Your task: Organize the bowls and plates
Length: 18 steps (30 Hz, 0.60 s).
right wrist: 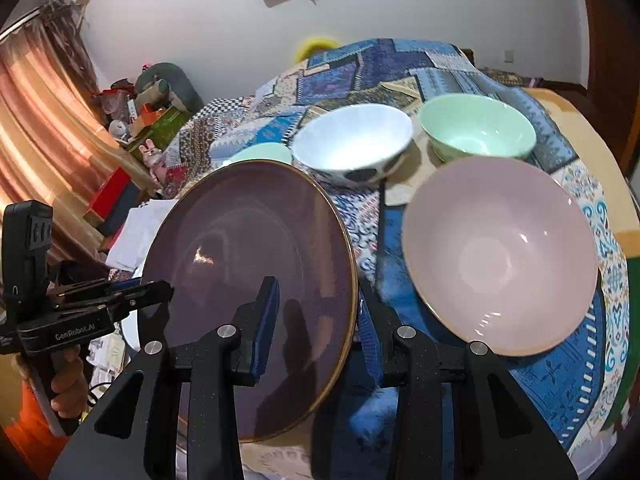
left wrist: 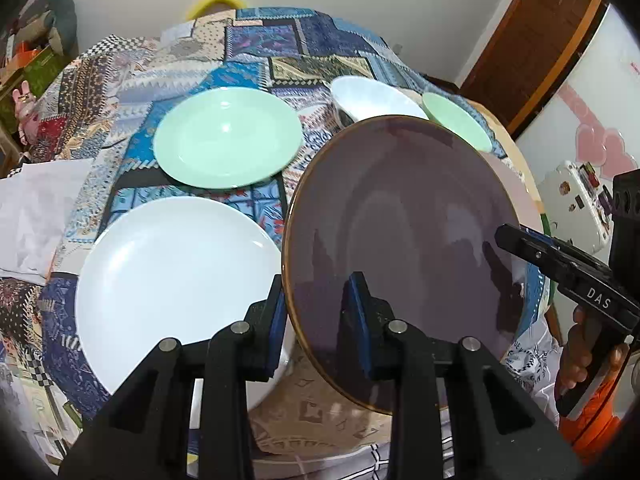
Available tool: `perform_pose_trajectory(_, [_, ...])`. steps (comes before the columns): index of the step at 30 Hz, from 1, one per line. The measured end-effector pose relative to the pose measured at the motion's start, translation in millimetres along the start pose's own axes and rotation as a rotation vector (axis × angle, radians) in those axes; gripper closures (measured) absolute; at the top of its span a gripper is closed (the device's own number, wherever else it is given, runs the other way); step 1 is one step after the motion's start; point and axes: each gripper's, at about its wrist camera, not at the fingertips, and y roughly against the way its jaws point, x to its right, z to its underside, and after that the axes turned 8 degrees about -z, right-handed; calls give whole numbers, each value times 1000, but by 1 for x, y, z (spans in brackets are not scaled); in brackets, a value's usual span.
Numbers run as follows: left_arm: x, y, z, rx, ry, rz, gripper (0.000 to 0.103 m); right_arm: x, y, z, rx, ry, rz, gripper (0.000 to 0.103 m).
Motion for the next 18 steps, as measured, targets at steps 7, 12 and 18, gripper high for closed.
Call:
perform_pose_trajectory(7, [13, -21, 3, -44, -25, -6, 73, 18, -7, 10, -25, -38, 11, 68])
perform_pose_trajectory(12, [18, -39, 3, -87, -31, -15, 73, 28, -15, 16, -47, -65, 8, 68])
perform_pose_trajectory(18, [19, -53, 1, -116, -29, -13, 73, 35, -21, 16, -63, -77, 9, 68])
